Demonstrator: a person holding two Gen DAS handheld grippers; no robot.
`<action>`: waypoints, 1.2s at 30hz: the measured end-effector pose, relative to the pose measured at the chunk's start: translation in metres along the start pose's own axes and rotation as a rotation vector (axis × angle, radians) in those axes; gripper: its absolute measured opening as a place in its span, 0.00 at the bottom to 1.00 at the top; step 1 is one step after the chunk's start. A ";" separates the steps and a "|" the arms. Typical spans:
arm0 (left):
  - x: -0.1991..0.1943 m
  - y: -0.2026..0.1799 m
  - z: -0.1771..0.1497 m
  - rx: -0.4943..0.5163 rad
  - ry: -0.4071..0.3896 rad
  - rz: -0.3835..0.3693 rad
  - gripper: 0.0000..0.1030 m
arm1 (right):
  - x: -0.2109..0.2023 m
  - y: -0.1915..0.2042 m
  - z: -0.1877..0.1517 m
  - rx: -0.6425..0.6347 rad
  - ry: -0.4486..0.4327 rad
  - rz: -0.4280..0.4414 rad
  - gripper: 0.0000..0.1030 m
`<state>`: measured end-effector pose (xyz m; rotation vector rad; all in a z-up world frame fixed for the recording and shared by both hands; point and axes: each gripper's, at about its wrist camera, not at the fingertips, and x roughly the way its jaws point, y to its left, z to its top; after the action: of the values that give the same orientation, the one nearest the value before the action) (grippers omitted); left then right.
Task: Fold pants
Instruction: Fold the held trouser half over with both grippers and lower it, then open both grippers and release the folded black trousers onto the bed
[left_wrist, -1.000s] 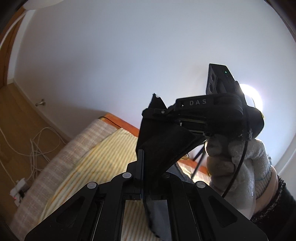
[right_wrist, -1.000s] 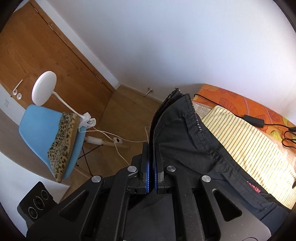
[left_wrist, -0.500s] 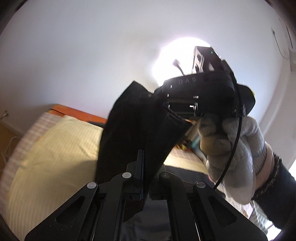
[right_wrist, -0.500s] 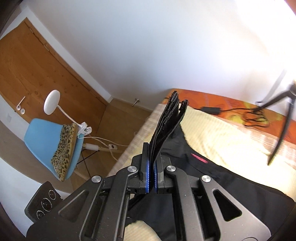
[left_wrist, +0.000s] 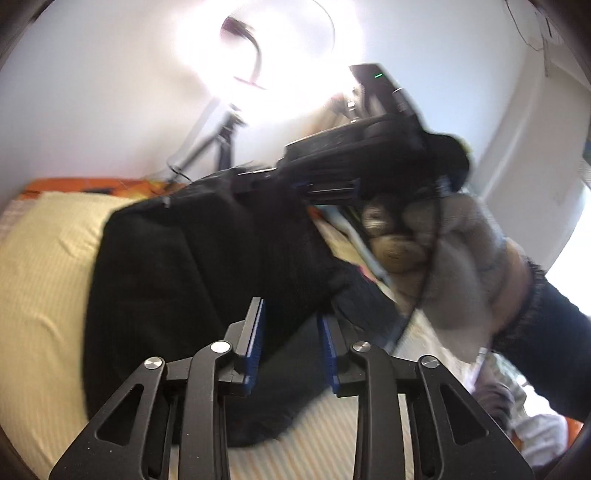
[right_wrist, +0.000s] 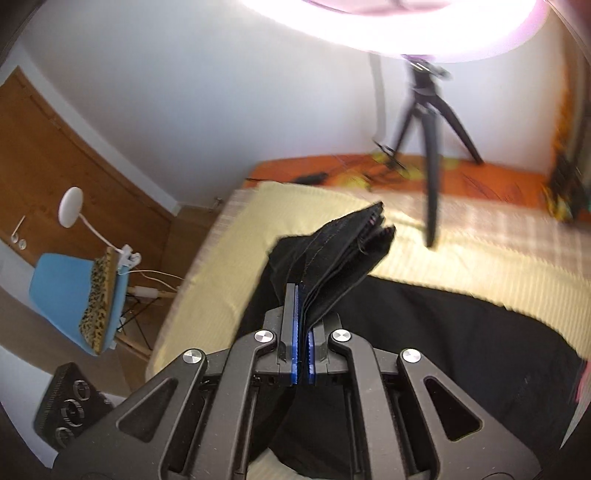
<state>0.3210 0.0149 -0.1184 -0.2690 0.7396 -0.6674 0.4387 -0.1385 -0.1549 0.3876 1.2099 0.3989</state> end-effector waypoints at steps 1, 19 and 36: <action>-0.003 -0.003 0.001 0.000 0.005 -0.015 0.38 | 0.000 -0.008 -0.006 0.012 0.002 -0.008 0.04; 0.014 0.072 -0.010 -0.116 0.030 0.203 0.48 | -0.052 -0.109 -0.061 0.121 -0.007 -0.111 0.04; 0.087 0.059 -0.038 -0.061 0.281 0.188 0.48 | -0.042 -0.187 -0.104 0.226 0.032 -0.052 0.04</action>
<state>0.3690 0.0042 -0.2185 -0.1594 1.0419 -0.5091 0.3439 -0.3135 -0.2446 0.5446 1.2976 0.2247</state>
